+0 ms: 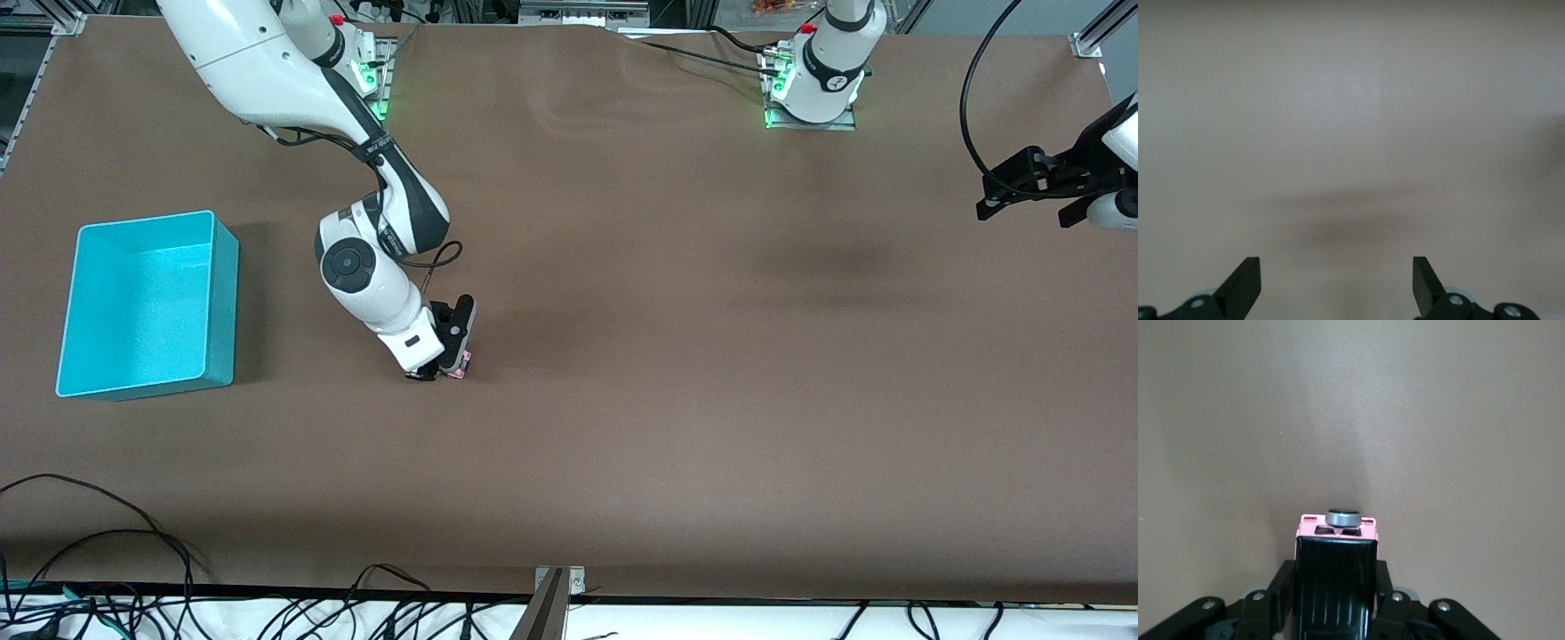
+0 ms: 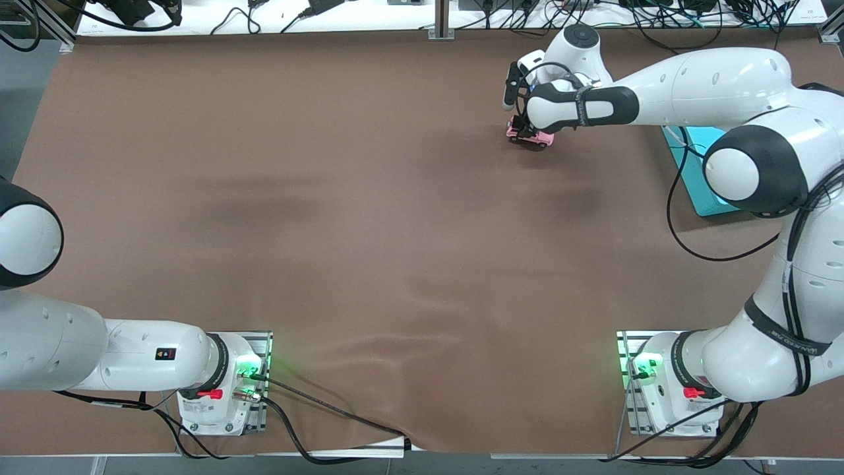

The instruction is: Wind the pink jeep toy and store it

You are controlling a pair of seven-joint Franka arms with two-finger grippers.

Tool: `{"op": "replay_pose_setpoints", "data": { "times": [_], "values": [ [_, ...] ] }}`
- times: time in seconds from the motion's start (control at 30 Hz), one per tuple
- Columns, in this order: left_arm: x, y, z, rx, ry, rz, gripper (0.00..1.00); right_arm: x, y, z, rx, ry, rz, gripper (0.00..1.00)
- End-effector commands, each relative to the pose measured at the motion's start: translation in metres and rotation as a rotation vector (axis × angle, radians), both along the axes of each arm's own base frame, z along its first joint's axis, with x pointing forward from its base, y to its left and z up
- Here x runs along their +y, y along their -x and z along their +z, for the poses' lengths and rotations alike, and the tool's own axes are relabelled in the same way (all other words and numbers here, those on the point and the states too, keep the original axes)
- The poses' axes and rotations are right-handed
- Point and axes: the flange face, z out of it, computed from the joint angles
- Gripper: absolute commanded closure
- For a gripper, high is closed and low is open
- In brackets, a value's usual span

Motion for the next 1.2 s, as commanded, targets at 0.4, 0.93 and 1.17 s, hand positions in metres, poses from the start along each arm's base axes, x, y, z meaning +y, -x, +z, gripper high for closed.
{"op": "replay_pose_setpoints", "data": {
  "times": [0.4,0.93,1.17],
  "values": [
    [0.000,-0.004,0.007,-0.005,0.004,-0.002,0.00,-0.089,0.039,0.096,0.050,0.080,-0.135,0.62],
    [0.000,-0.005,0.005,-0.004,0.007,-0.004,0.00,-0.190,0.062,0.153,0.058,0.099,-0.132,0.62],
    [-0.001,-0.009,-0.002,0.010,0.008,-0.005,0.00,-0.251,0.072,0.151,0.071,0.110,-0.120,0.62]
  ]
}}
